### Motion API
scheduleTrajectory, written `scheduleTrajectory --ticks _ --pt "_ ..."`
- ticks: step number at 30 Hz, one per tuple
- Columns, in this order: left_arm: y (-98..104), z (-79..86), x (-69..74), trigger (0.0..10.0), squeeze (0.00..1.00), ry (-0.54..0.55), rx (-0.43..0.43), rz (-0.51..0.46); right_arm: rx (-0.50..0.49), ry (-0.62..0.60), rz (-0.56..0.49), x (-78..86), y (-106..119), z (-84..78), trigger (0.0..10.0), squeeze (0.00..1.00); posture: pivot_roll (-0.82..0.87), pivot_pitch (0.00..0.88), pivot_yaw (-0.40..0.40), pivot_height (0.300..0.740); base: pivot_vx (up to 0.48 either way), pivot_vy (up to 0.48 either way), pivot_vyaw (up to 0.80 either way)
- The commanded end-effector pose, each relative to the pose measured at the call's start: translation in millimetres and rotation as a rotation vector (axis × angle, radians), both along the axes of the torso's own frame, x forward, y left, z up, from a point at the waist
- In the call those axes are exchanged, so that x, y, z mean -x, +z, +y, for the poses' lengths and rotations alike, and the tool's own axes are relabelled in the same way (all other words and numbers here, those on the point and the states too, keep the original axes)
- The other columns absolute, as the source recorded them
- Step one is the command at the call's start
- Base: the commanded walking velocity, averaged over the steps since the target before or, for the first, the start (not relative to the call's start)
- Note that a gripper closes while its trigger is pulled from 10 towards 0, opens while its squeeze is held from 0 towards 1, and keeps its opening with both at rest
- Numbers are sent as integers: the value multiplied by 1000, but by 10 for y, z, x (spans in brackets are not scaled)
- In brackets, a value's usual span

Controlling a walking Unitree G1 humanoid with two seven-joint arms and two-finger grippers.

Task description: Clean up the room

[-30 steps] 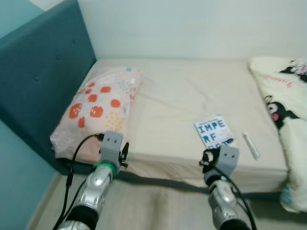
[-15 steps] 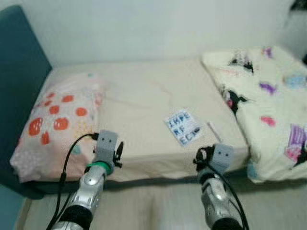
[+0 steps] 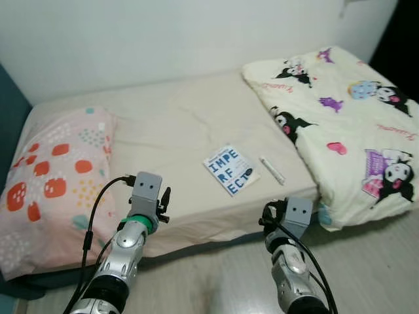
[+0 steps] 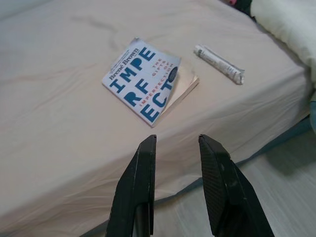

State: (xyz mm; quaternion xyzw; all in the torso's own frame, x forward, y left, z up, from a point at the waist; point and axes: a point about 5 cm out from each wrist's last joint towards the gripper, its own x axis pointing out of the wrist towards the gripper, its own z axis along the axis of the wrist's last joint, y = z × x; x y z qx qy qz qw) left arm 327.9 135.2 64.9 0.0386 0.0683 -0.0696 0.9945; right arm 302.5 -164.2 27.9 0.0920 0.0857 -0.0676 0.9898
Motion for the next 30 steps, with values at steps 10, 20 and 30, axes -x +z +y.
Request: scheduleTrajectory --ticks 10,20,30 --pt "-28 16 22 10000 0 7 17 12 1 3 32 24 -47 -7 10000 0 19 0 158 740 314 0 0" --pt "-28 27 33 10000 0 7 21 11 0 6 36 25 -52 -3 10000 0 24 0 155 740 332 0 0" --pt "-18 26 23 10000 0 12 9 4 0 2 38 28 -56 -16 10000 0 20 0 159 740 280 0 0"
